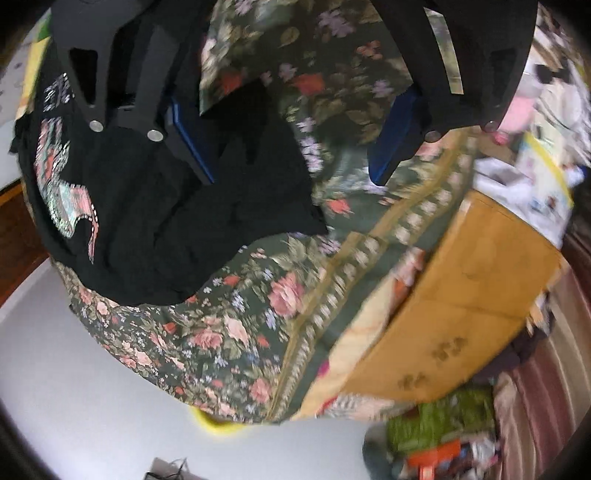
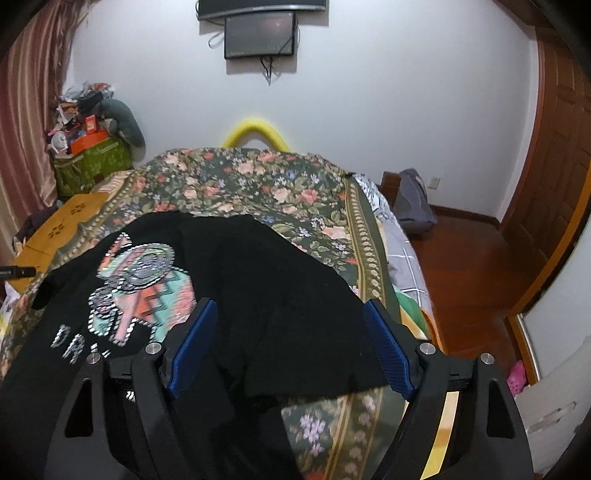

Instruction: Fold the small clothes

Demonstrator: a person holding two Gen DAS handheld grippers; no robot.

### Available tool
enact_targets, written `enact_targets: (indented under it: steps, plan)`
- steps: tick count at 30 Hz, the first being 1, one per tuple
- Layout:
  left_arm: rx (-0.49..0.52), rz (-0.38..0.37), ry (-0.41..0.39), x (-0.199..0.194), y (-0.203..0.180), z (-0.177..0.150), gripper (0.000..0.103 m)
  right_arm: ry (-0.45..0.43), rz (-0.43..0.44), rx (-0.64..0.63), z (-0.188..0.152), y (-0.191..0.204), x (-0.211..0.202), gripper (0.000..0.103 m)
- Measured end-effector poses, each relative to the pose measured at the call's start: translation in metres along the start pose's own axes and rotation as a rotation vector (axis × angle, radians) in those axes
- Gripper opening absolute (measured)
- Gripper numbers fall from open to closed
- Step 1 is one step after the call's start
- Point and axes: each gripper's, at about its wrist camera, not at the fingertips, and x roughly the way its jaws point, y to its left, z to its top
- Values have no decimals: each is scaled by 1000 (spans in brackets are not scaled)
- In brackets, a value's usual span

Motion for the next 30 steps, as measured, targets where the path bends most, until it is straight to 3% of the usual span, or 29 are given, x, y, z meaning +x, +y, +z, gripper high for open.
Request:
enact_targets:
  steps: [6, 9, 13, 20, 25, 30]
  plan:
    - [72, -87, -14, 1, -29, -5, 83, 63, 38, 16, -8, -3, 26, 78]
    - [125, -52, 7, 13, -41, -8, 83, 101, 65, 52, -15, -5, 37, 78]
    - [109, -24, 40, 35, -36, -13, 80, 144, 81, 84, -25, -10, 46, 78]
    - [90, 14, 38, 40, -14, -21, 80, 222, 5, 55, -43, -36, 61, 78]
    - [123, 64, 27, 33, -12, -26, 80, 206, -22, 113, -51, -58, 51, 64]
    - [80, 52, 51, 24, -1, -30, 80, 167, -53, 103, -49, -61, 28, 58]
